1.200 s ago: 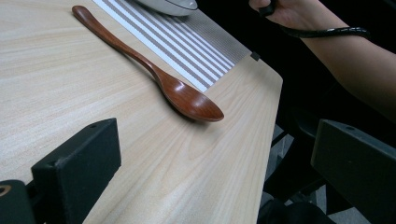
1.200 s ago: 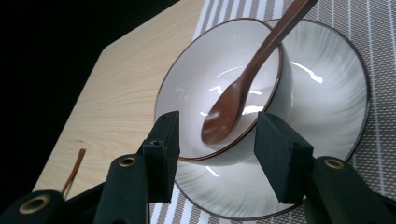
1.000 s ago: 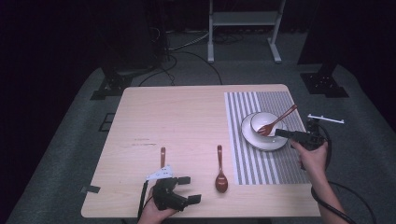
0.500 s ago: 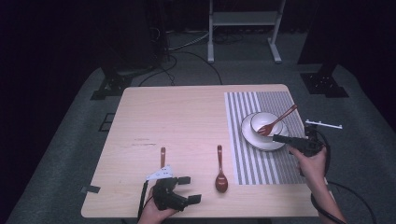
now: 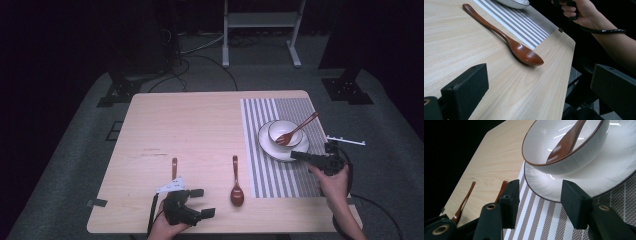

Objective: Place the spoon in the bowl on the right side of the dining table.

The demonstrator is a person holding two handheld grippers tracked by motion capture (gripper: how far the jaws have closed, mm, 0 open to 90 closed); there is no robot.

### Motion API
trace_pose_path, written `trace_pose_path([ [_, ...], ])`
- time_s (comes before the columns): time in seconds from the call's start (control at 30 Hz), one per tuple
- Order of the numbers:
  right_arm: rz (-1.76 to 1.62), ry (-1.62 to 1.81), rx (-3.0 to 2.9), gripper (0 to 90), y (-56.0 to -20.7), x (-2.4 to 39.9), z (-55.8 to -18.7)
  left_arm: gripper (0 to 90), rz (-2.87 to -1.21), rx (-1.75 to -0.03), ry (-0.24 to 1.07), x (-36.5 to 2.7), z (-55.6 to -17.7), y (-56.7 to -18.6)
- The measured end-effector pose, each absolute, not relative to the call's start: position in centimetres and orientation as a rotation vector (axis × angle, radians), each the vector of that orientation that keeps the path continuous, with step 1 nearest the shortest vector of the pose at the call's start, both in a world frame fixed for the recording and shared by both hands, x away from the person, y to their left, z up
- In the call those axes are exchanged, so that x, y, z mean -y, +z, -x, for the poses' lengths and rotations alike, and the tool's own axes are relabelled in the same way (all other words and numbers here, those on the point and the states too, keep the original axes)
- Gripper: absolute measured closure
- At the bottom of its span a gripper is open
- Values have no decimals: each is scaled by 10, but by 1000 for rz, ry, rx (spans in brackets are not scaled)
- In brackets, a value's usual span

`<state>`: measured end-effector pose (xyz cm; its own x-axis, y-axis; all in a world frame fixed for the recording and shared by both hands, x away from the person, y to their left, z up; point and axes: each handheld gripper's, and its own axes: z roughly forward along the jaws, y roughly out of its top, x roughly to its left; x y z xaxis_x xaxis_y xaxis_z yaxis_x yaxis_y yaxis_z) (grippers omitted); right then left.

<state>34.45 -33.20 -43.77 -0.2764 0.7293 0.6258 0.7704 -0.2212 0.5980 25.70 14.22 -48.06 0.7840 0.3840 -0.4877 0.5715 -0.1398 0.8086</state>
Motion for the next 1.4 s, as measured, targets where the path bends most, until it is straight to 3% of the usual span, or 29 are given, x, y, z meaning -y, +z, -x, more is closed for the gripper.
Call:
trace_pose_path([
  [1.4, 1759, -1555, 1996, 468, -453, 304, -300, 3, -1753, -749, -174, -145, -257, -479],
])
